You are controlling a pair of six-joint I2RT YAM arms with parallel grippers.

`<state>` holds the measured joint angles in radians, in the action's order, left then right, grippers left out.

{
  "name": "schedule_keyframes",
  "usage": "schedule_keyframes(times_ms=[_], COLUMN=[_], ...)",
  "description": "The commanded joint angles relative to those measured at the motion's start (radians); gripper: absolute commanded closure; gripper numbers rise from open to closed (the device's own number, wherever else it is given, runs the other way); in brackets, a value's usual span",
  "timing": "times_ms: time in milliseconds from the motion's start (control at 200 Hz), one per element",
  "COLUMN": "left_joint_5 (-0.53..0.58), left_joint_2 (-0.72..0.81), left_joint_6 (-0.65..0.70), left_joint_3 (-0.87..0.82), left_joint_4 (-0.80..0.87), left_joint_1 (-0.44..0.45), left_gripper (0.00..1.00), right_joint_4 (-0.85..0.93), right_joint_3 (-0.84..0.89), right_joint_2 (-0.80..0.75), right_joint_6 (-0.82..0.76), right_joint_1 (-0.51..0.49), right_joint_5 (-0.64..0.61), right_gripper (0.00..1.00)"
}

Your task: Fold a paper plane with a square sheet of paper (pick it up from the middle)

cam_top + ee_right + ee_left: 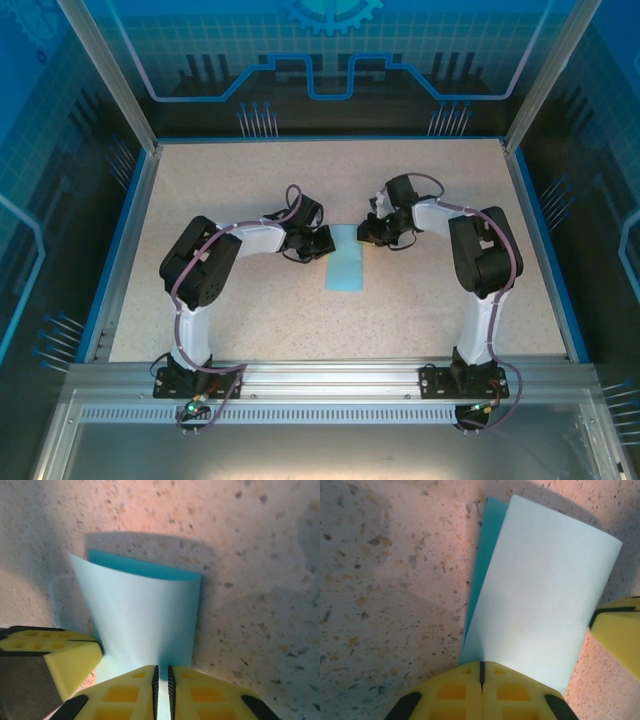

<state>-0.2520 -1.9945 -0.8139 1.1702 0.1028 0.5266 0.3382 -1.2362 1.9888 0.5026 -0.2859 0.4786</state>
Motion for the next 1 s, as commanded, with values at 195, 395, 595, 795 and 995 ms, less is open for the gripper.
schedule_keyframes(times_ms=[195, 395, 595, 795, 995], left_joint_5=[0.026, 0.029, 0.028, 0.028, 0.028], left_joint_2=[-0.044, -0.042, -0.041, -0.041, -0.041], left_joint_6=[-0.010, -0.014, -0.016, -0.016, -0.016], left_joint_3=[-0.003, -0.006, -0.009, -0.010, -0.010], left_joint_4=[0.119, 0.120, 0.120, 0.118, 0.115], left_joint_1=[0.008, 0.009, 0.009, 0.009, 0.011], left_gripper=[1.00, 1.00, 1.00, 1.00, 1.00], right_joint_4=[0.009, 0.039, 0.076, 0.034, 0.025], right_joint_3=[-0.071, -0.081, -0.106, -0.083, -0.102], right_joint_2=[0.049, 0.084, 0.087, -0.021, 0.002], right_joint_6=[0.015, 0.010, 0.008, 0.001, -0.004], right_joint_1=[0.007, 0.007, 0.008, -0.002, -0.027], right_joint_5=[-0.043, -0.093, -0.144, -0.068, -0.025], right_gripper=[0.84, 0.84, 0.85, 0.84, 0.84])
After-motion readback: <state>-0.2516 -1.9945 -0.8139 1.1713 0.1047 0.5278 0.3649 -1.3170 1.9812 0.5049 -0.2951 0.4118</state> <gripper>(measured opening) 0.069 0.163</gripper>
